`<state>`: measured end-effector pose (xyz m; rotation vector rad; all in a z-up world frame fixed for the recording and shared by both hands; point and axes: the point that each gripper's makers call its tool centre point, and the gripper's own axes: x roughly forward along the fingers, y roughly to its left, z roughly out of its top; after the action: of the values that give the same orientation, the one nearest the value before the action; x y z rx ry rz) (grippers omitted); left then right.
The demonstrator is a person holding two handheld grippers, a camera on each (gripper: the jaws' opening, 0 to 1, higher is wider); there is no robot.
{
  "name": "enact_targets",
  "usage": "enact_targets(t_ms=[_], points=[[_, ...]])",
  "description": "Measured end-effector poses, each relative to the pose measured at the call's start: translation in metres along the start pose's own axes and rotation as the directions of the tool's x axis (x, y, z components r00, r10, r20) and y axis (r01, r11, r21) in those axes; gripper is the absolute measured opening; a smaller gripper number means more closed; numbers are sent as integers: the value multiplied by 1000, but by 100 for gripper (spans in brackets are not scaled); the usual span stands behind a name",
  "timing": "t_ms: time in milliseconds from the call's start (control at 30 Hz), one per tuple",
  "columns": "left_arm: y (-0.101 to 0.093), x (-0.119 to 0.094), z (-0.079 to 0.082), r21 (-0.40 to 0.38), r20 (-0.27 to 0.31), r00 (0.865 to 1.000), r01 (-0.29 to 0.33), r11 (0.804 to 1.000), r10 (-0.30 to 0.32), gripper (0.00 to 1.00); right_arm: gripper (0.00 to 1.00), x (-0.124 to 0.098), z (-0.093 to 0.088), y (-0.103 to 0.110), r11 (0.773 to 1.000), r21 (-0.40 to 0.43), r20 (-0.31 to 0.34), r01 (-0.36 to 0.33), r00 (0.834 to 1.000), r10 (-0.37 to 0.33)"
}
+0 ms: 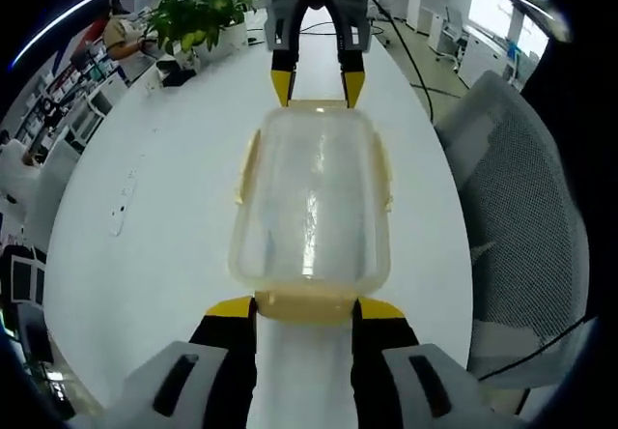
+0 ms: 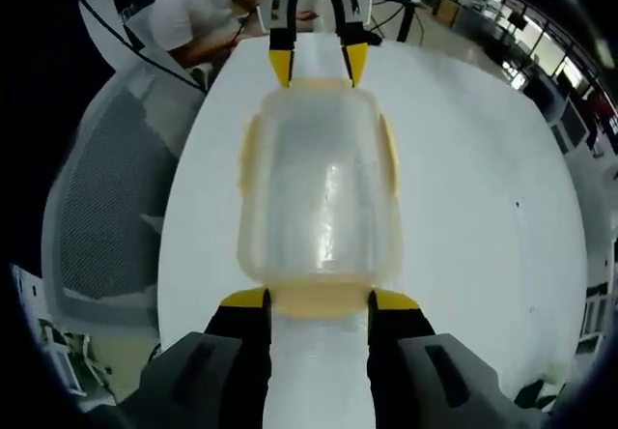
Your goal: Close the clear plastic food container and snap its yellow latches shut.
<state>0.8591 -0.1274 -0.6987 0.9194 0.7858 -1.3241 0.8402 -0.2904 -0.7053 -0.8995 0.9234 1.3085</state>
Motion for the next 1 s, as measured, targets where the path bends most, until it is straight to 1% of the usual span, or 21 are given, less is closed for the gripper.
enact_targets(t_ms=[600,1000], points=[[2,26,25,-6,20,1000,0,1000,1,32,35,-1,-37,-7,1000,1,-59,-5,998,5],[1,42,37,-7,31,999,13,1000,-13,32,36,2,-58,-9,1000,5,-98,-15,995,15]])
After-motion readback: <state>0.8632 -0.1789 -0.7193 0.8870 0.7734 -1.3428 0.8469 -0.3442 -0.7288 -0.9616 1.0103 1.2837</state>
